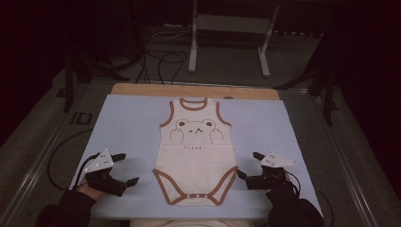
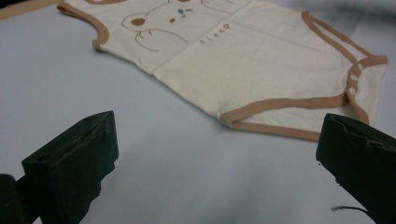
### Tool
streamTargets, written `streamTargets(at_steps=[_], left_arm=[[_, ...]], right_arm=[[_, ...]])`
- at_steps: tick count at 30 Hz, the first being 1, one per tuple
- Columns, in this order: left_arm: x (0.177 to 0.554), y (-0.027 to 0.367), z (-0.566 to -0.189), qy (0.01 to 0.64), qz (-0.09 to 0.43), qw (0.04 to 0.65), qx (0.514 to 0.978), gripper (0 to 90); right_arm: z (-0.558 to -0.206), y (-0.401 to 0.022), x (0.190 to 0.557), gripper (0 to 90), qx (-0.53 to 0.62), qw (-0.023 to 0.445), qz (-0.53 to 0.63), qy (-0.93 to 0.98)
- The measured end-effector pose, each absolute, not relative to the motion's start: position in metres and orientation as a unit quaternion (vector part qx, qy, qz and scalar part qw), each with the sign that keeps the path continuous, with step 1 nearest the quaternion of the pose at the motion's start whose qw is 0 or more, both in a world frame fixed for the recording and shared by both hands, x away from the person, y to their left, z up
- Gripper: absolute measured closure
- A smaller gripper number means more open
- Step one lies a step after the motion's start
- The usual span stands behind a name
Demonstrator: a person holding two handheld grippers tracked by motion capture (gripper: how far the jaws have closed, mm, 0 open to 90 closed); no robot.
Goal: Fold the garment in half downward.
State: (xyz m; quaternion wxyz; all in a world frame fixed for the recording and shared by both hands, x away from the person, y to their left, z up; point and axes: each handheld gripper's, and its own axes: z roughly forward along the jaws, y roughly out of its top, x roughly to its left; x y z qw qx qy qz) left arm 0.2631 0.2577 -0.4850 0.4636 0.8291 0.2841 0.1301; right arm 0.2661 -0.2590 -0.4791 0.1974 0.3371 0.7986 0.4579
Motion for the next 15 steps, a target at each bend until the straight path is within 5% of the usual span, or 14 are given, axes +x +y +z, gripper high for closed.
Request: streamTargets(at_steps=[15], left_arm=[[0.272,0.257,-0.458,0.272,0.135,0.459,0.835,0.0]], right_arm=[[-0.439,-0.260,0.274,8.9,0.330,0.215,0.469,0.791]])
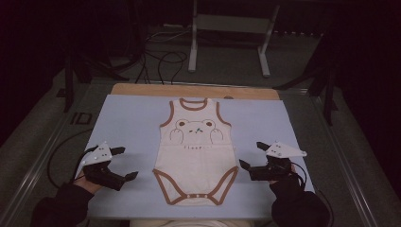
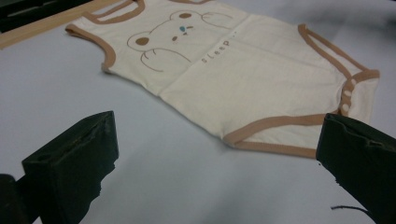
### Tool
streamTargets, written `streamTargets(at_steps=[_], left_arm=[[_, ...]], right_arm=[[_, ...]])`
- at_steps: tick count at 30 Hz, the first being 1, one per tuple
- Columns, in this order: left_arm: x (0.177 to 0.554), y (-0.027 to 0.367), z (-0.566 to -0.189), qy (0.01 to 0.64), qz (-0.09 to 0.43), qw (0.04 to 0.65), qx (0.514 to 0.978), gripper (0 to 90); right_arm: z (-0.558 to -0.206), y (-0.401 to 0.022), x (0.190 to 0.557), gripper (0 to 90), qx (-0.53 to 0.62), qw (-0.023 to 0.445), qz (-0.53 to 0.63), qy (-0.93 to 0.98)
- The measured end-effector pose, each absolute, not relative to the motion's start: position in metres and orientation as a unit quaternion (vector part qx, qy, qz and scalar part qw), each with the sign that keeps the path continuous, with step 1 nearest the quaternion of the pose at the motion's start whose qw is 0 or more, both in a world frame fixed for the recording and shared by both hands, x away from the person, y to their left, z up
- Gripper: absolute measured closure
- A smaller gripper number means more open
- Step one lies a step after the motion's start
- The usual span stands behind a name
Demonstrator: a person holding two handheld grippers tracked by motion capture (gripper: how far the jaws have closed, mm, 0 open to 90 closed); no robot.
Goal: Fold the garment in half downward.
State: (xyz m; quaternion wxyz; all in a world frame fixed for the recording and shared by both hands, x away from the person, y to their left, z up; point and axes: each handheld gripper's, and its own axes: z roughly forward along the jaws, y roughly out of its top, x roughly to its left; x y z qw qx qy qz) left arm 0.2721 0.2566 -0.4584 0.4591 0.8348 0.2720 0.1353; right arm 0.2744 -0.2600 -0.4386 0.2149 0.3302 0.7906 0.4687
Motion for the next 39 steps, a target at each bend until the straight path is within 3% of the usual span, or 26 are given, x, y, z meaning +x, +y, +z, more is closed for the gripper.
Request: streamTargets(at_steps=[19,39], left_arm=[[0.296,0.240,-0.437,0.248,0.127,0.457,0.845,0.0],[0.324,0.220,-0.423,0.240,0.115,0.465,0.845,0.0]], right_arm=[[-0.401,-0.253,0.301,9.0,0.318,0.235,0.473,0.787],[-0.408,-0.233,0.330,8.9,0.319,0.222,0.475,0.789]])
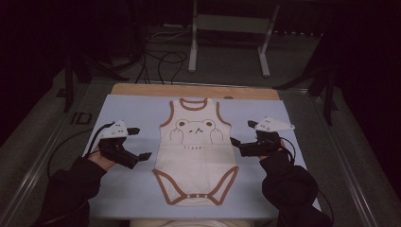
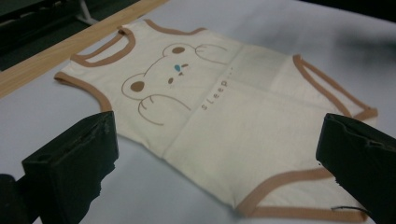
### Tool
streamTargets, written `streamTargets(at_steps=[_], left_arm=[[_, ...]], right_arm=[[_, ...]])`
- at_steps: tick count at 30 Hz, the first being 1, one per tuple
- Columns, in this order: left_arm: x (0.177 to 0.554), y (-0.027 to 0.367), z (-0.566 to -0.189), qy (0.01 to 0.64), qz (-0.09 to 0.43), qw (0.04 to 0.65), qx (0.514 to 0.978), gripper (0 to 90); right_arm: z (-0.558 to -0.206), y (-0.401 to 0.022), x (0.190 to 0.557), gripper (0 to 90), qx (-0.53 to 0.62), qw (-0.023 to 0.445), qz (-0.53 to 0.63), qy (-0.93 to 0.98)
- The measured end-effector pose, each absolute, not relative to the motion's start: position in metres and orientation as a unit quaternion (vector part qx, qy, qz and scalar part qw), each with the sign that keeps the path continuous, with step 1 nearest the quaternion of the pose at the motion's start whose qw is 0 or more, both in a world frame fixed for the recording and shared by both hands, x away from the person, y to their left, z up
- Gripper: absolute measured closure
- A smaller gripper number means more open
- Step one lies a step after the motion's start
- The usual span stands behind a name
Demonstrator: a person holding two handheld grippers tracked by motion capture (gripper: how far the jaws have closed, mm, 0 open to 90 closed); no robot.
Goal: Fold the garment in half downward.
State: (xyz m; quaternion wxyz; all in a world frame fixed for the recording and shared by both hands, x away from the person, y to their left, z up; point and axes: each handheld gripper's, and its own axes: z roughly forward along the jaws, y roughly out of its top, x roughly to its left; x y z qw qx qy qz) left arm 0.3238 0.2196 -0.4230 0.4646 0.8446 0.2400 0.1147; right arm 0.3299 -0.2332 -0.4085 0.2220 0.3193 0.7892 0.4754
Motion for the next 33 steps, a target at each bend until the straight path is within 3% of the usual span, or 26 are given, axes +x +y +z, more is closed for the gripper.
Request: streamTargets(at_steps=[33], left_arm=[[0.371,0.179,-0.462,0.280,0.118,0.423,0.854,0.0]], right_arm=[[-0.459,-0.219,0.375,8.9,0.337,0.178,0.434,0.816]])
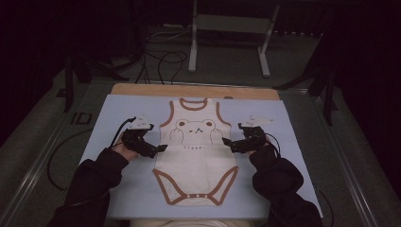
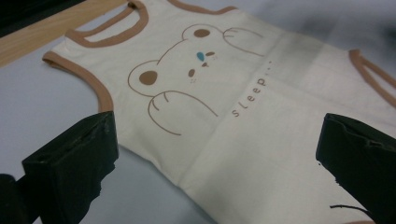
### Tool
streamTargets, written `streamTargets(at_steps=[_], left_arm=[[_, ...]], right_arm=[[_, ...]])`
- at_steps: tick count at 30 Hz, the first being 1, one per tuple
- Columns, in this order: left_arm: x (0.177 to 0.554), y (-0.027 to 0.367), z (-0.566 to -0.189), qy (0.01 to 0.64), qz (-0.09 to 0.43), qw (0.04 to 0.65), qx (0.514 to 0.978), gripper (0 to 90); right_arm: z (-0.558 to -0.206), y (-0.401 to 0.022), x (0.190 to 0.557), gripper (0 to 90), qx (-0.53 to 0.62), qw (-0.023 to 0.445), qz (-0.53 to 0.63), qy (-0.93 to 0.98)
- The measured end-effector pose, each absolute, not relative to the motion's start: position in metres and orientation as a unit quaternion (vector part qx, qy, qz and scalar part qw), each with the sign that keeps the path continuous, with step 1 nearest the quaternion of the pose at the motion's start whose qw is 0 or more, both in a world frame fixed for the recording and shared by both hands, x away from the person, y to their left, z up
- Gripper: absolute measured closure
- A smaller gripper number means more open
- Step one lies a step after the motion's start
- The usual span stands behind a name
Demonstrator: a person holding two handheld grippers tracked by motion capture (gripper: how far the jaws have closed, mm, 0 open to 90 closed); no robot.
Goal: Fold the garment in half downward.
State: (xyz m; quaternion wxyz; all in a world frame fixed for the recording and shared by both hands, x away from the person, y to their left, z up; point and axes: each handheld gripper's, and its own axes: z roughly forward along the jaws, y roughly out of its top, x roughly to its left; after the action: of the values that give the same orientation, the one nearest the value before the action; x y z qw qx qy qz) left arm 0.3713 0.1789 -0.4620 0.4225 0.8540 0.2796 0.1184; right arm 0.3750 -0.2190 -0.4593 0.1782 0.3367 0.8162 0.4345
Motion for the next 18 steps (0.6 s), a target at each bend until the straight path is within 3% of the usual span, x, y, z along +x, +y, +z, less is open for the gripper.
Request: streamTargets(at_steps=[18], left_arm=[[0.391,0.167,-0.488,0.333,0.102,0.373,0.860,0.0]], right_arm=[[-0.486,-0.216,0.396,8.9,0.373,0.158,0.388,0.828]])
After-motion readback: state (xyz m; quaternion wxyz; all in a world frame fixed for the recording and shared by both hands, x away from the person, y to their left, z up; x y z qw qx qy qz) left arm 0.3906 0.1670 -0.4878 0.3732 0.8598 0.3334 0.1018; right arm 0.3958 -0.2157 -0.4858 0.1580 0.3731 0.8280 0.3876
